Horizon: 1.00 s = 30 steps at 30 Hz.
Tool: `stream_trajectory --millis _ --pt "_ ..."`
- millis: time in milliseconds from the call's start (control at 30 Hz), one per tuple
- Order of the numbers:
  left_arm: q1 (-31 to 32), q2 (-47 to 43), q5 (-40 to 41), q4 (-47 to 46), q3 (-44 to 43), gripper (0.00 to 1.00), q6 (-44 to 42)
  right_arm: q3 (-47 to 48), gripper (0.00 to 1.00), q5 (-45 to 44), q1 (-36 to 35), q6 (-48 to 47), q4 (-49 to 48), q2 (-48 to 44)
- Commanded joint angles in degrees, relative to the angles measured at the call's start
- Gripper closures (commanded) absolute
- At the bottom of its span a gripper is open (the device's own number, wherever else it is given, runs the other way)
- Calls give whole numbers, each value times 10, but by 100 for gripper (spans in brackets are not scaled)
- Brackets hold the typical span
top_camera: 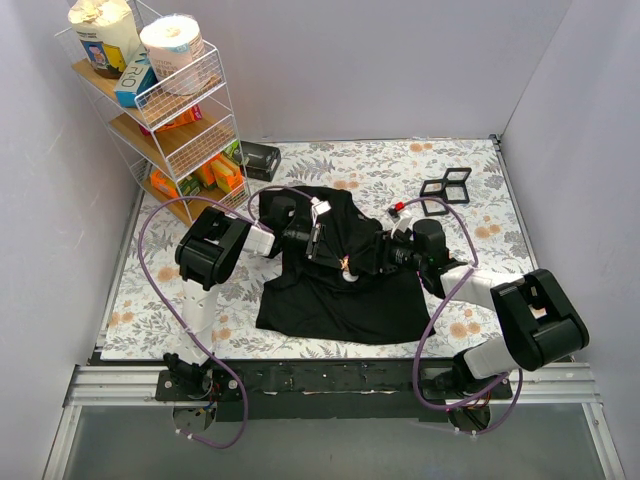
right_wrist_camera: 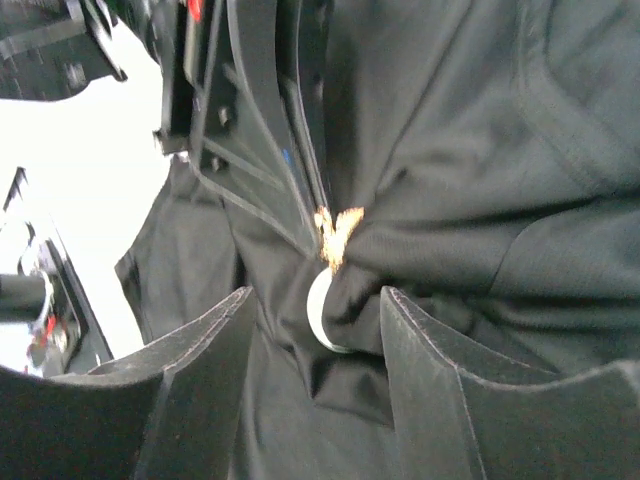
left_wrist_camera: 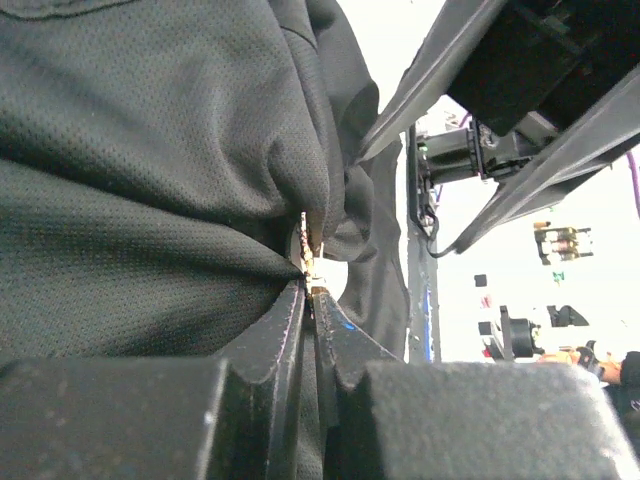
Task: Pin the brooch onto the clothing
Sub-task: Pin the brooch to the clothes.
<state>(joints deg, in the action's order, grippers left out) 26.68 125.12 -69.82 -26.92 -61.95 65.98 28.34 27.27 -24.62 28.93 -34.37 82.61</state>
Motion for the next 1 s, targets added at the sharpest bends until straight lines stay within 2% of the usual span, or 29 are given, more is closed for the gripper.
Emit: stream_trajectory --millis 0,100,233,367,533,800,967 --pt "-7 -15 -71 57 -40 100 -42 34 38 101 2 -136 122 -12" --pt "-8 -3 -98 73 -52 100 -46 42 37 103 2 -166 135 -4" --pt "-8 -1 -109 79 -53 100 -55 57 37 124 2 -160 115 35" --pt "-9 0 -118 98 -60 100 -69 55 37 151 8 -110 40 64" --pt "-9 1 -129 111 -63 100 -78 66 37 166 12 -93 -3 87" --pt "-8 1 -135 109 -62 100 -74 51 42 133 12 -109 -22 89" --pt "-8 5 -140 107 -62 100 -73 30 47 138 9 -83 -81 100"
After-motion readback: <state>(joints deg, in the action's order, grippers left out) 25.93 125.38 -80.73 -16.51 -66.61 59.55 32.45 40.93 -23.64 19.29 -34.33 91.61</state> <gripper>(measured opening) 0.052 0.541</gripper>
